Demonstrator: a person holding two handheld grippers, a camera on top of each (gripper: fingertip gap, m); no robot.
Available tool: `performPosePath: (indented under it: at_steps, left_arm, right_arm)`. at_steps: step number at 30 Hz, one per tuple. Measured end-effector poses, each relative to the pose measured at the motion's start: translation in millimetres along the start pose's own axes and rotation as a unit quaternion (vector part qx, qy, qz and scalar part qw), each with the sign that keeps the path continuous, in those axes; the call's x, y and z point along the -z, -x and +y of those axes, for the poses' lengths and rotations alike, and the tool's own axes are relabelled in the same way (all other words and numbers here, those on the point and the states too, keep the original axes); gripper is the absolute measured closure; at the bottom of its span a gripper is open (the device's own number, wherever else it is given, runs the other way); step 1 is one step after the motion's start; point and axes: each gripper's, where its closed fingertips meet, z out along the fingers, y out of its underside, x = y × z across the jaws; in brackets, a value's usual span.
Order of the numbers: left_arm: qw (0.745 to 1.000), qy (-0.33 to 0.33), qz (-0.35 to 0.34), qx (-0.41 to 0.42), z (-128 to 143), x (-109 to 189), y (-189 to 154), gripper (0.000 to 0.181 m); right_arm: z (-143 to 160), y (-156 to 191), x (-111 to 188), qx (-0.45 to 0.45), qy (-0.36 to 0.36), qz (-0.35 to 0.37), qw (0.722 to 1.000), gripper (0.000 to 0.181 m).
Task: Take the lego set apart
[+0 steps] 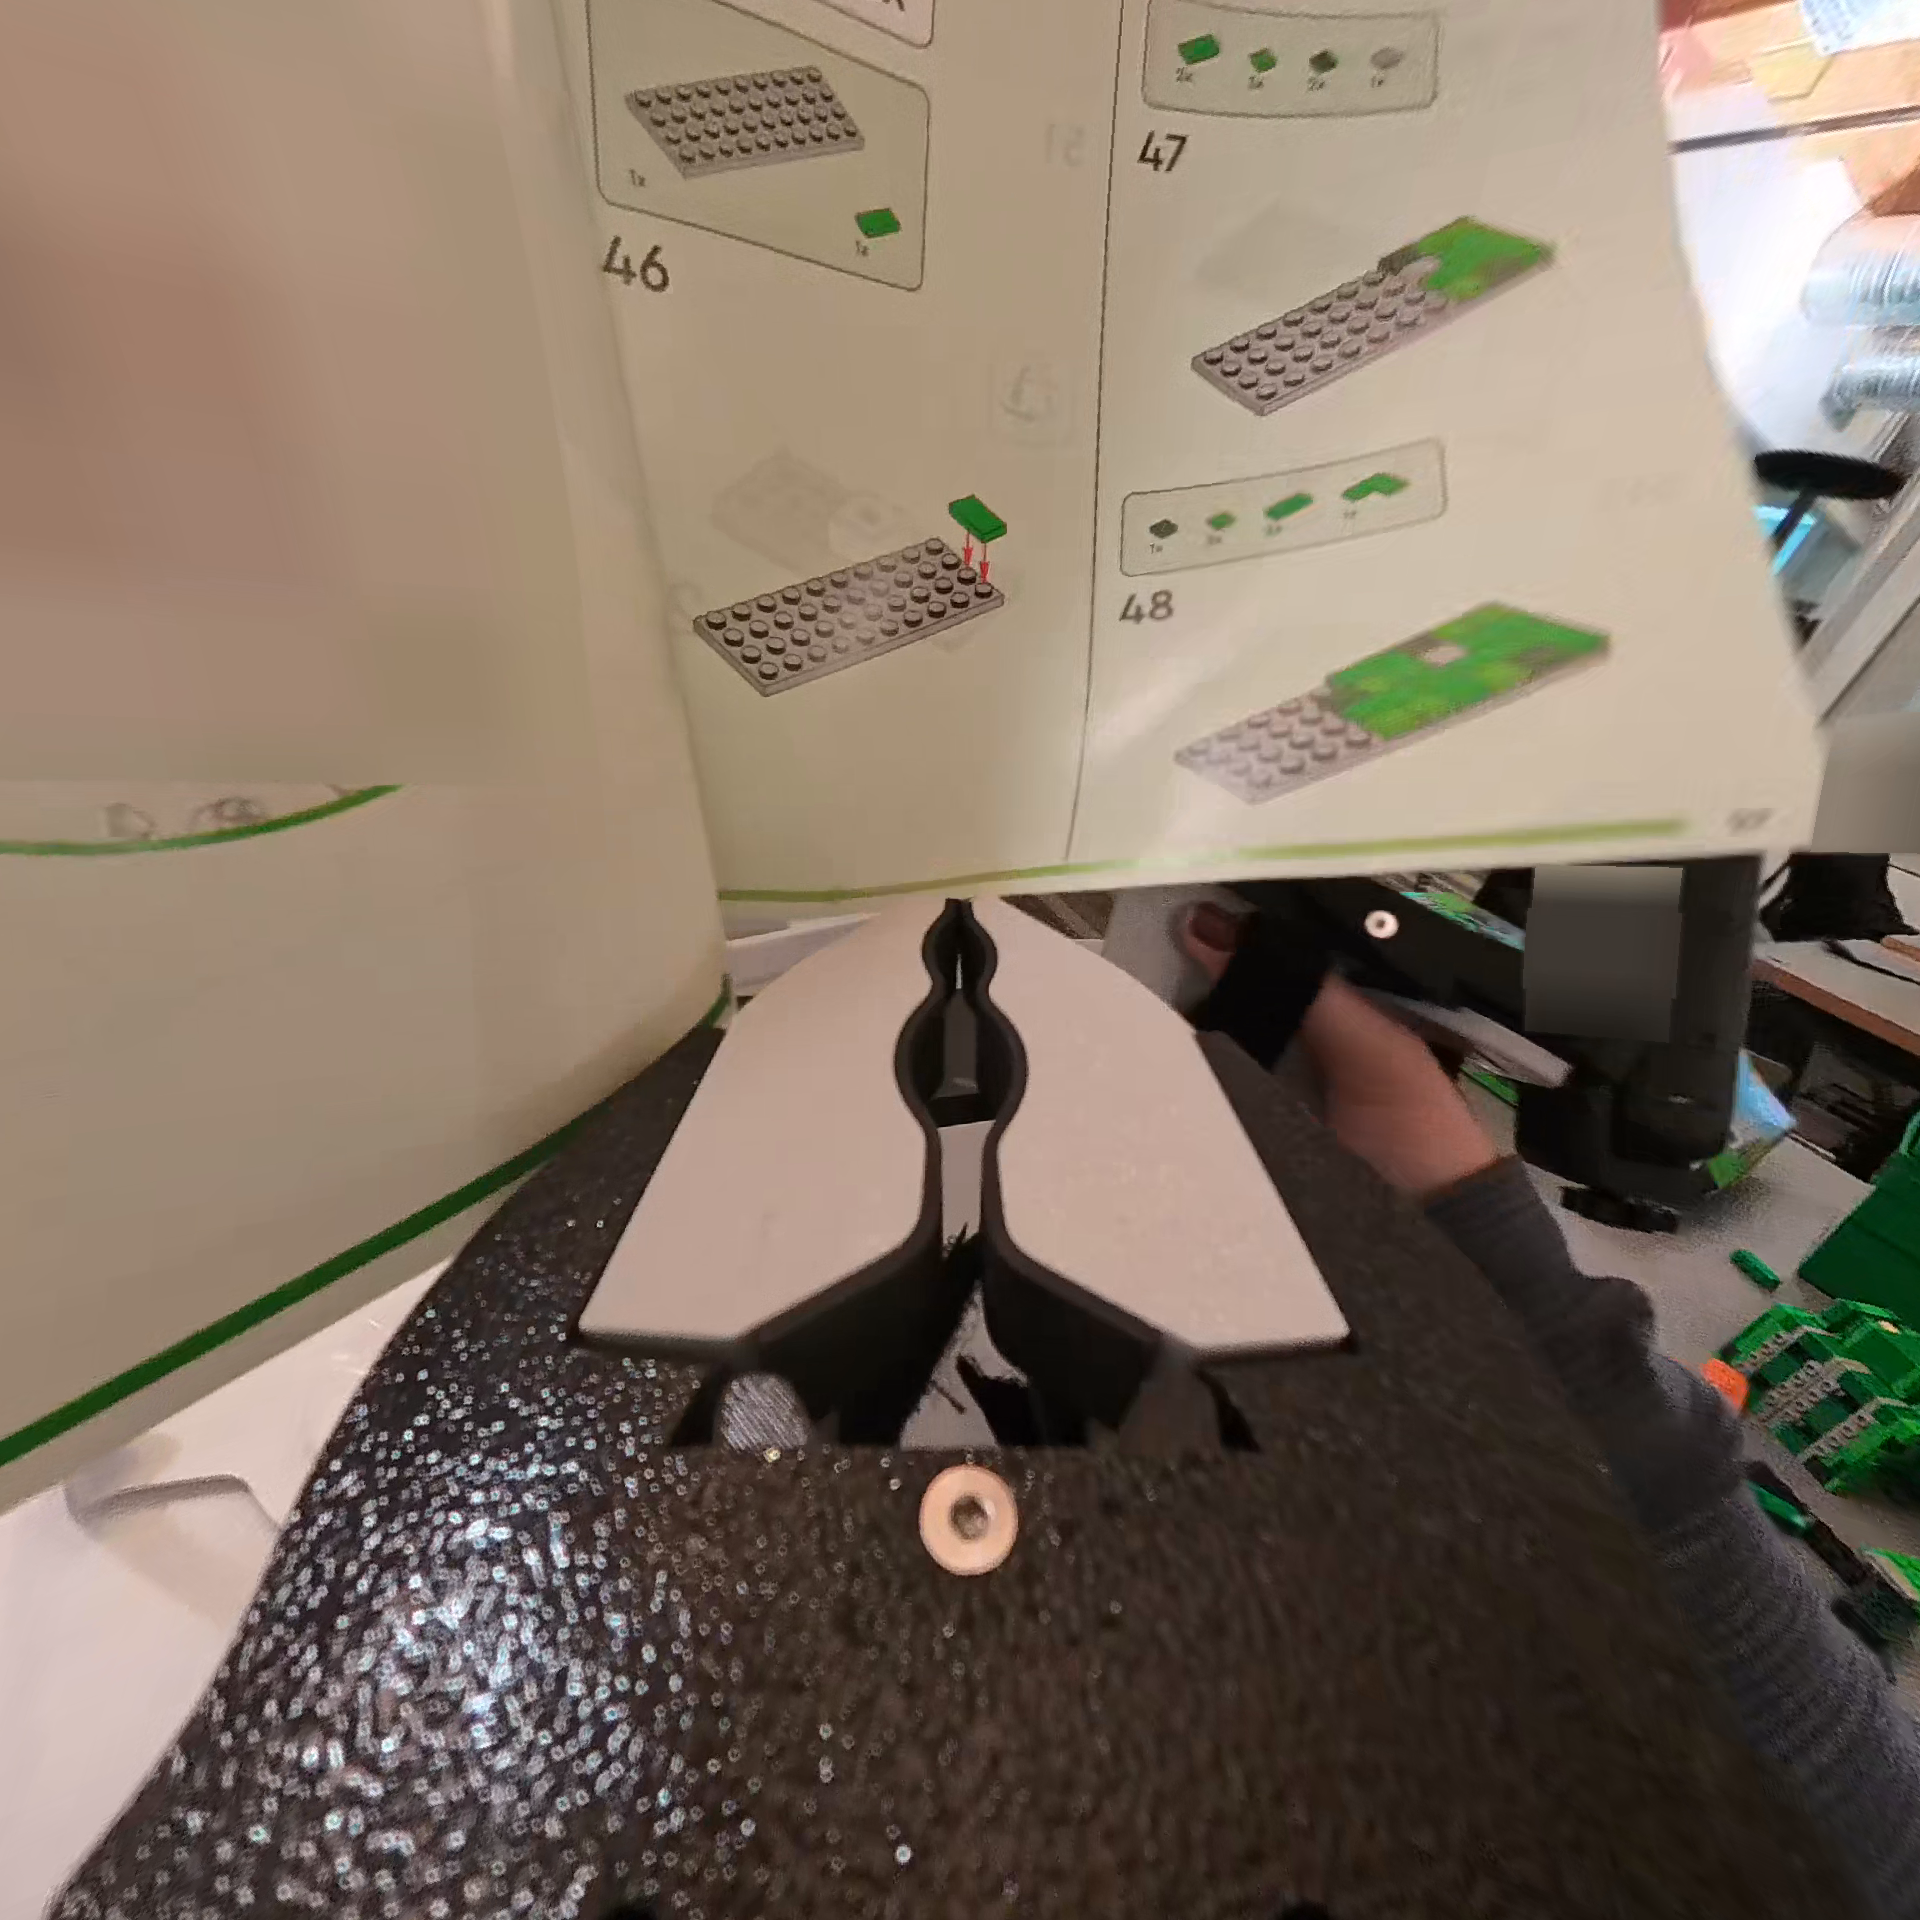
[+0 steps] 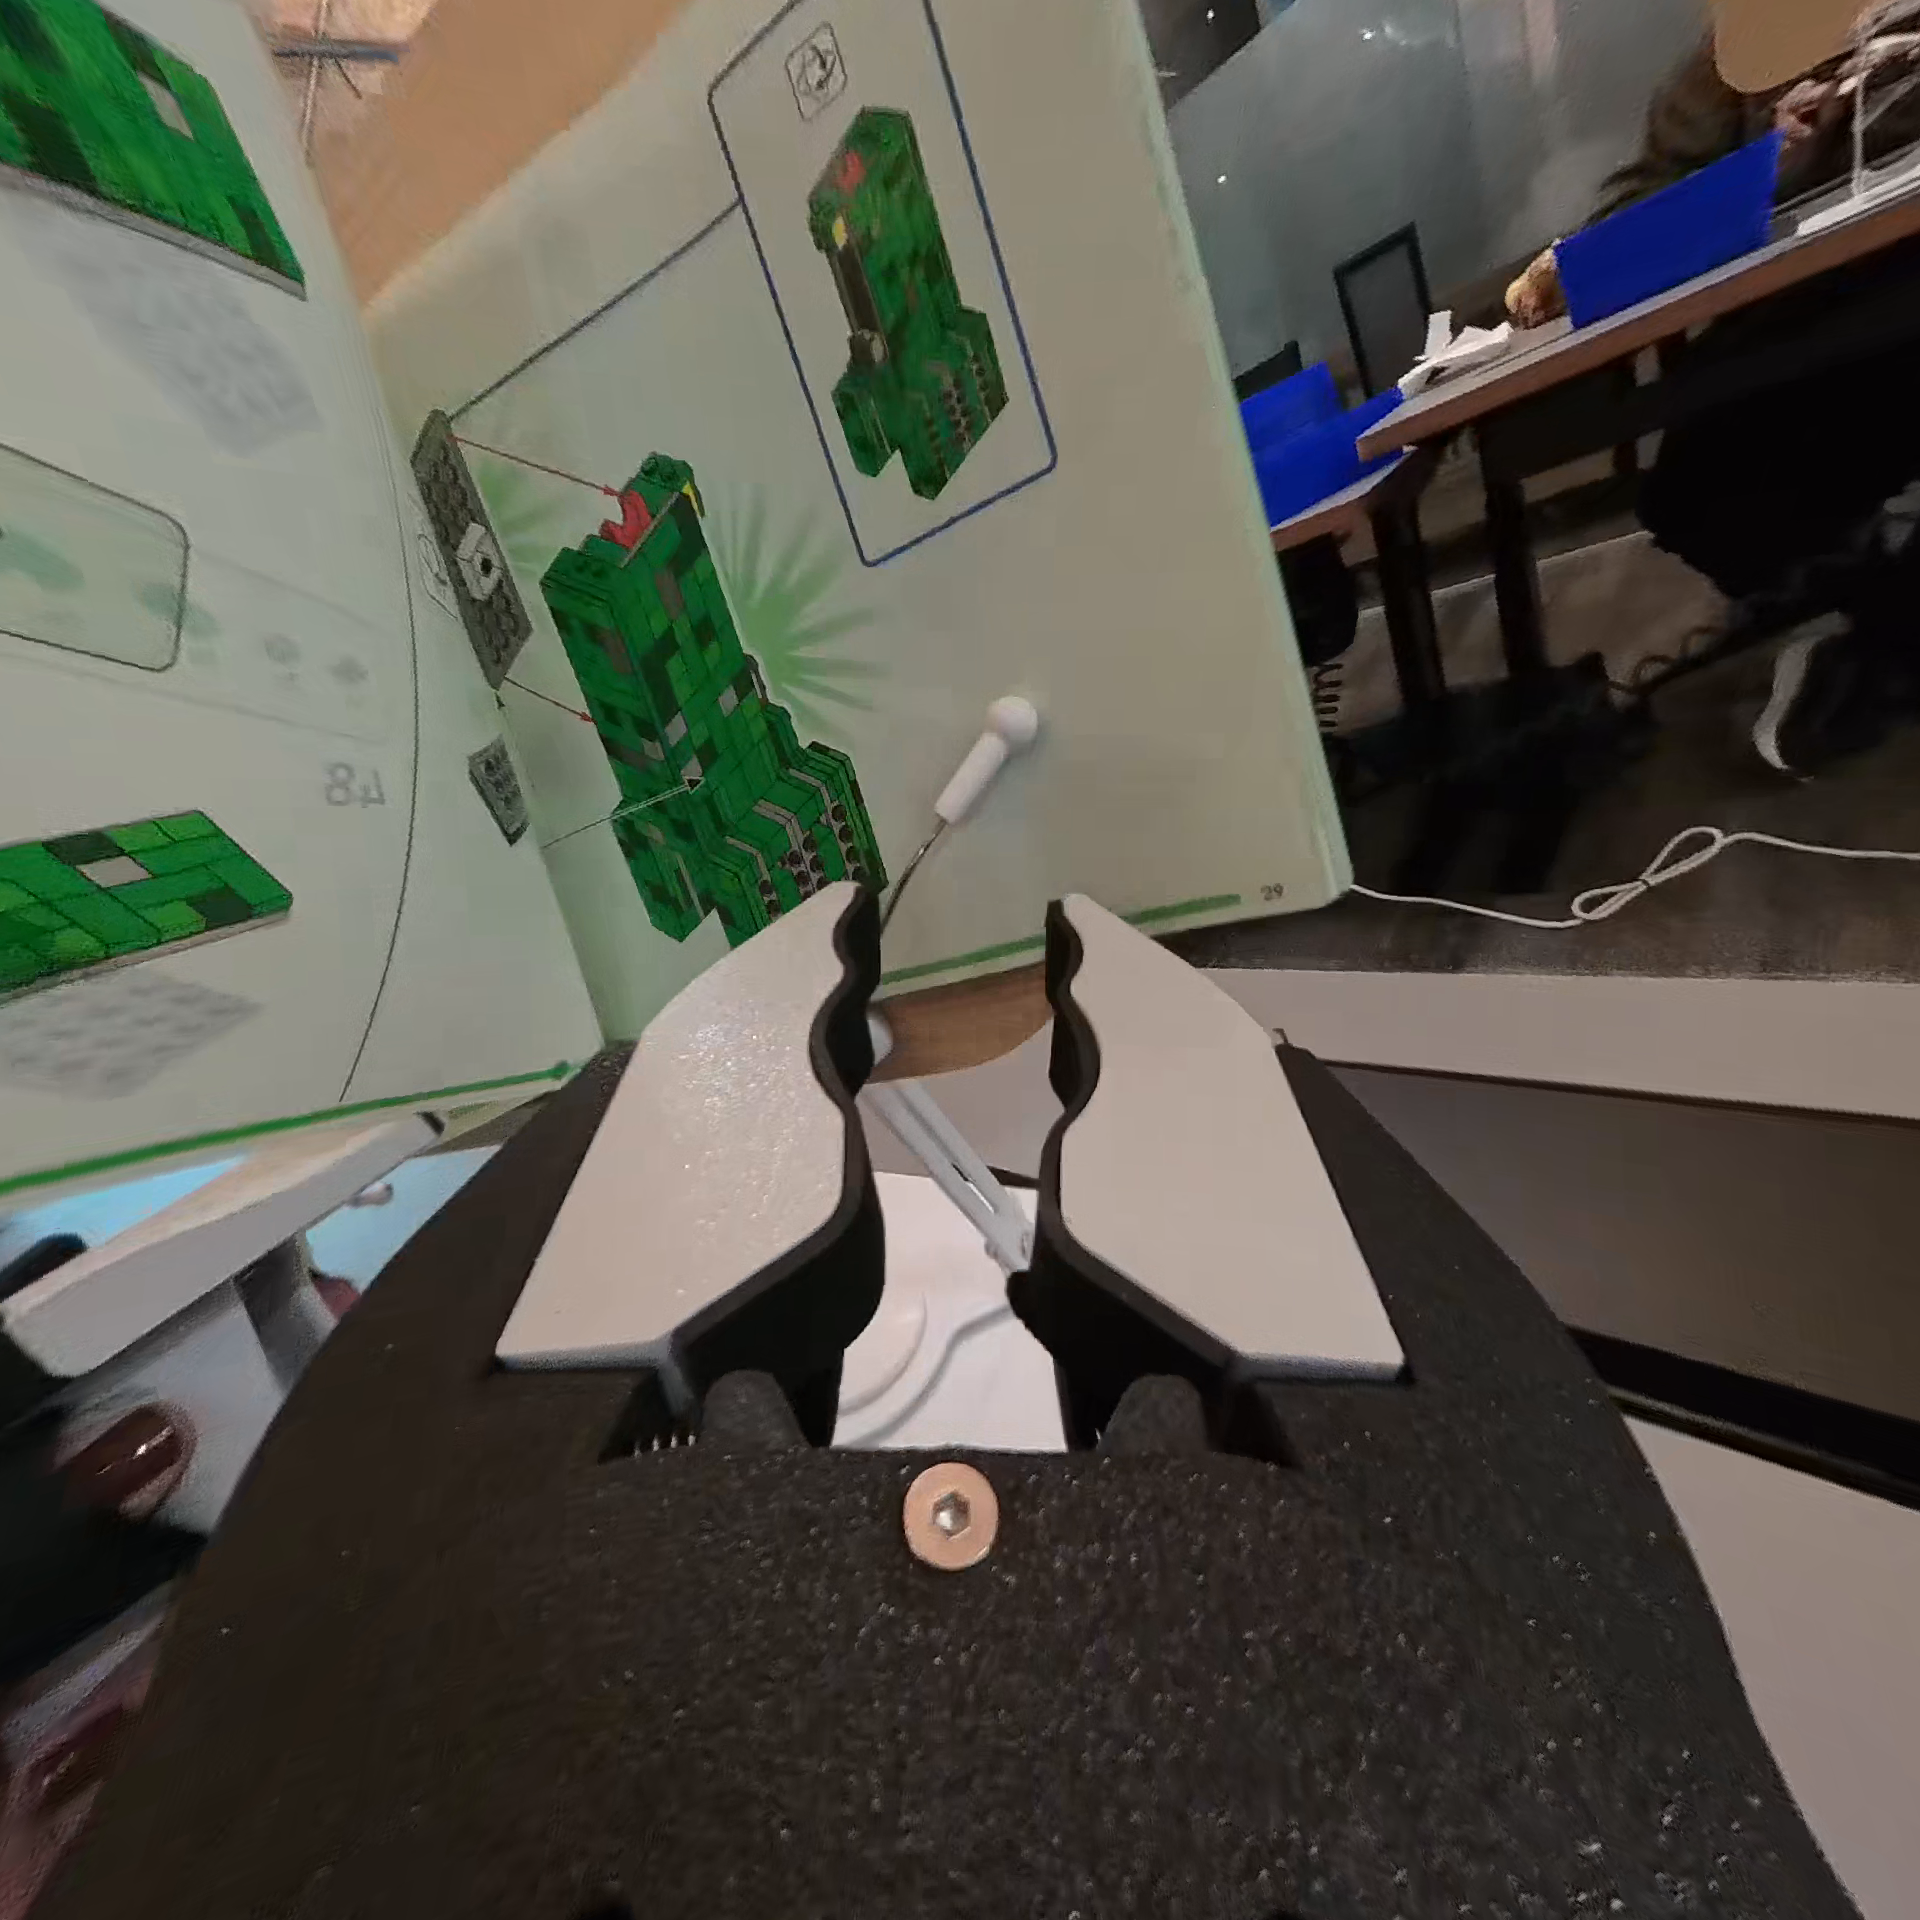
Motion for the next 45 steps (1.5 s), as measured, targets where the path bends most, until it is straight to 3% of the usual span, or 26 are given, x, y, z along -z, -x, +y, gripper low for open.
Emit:
performPosePath:
  at_steps: [6,14,21,30,37,42,45]
  left_arm:
    - [1.000,-0.003,0.007,0.005,-1.9,1.5,-1.6,0.181]
    - [0.997,0.003,0.013,-0.078,-14.0,-1.8,-27.4,0.181]
    - [0.994,0.024,0.025,-0.108,-18.2,-28.6,-38.1,0.181]
    - [0.987,0.068,0.001,-0.144,-13.1,-78.8,-28.4,0.181]
    - [0.978,0.075,-0.046,-0.187,-27.5,-100.2,-14.1,0.181]
    - [0.976,0.074,-0.049,-0.199,-39.5,-99.9,-14.3,0.181]
    - [0.973,0.082,-0.047,-0.209,-37.8,-94.6,-15.1,0.181]
  right_arm:
    - [0.0,6.1,-20.9,0.016,0.008,-0.013,1.000,0.160]
    - [-1.6,0.8,-21.9,0.028,-0.013,0.029,0.999,0.168]
    - [-1.8,-12.8,-11.2,-0.025,-0.049,0.063,0.997,0.173]
    - [2.0,-32.5,1.7,-0.153,-0.080,0.044,0.984,0.181]
    - [7.0,-22.6,-1.9,-0.153,-0.056,0.001,0.987,0.162]
    - [13.9,-9.2,-14.9,-0.142,-0.019,-0.026,0.989,0.143]
    - [21.1,-13.1,-21.1,-0.117,-0.005,0.011,0.993,0.139]
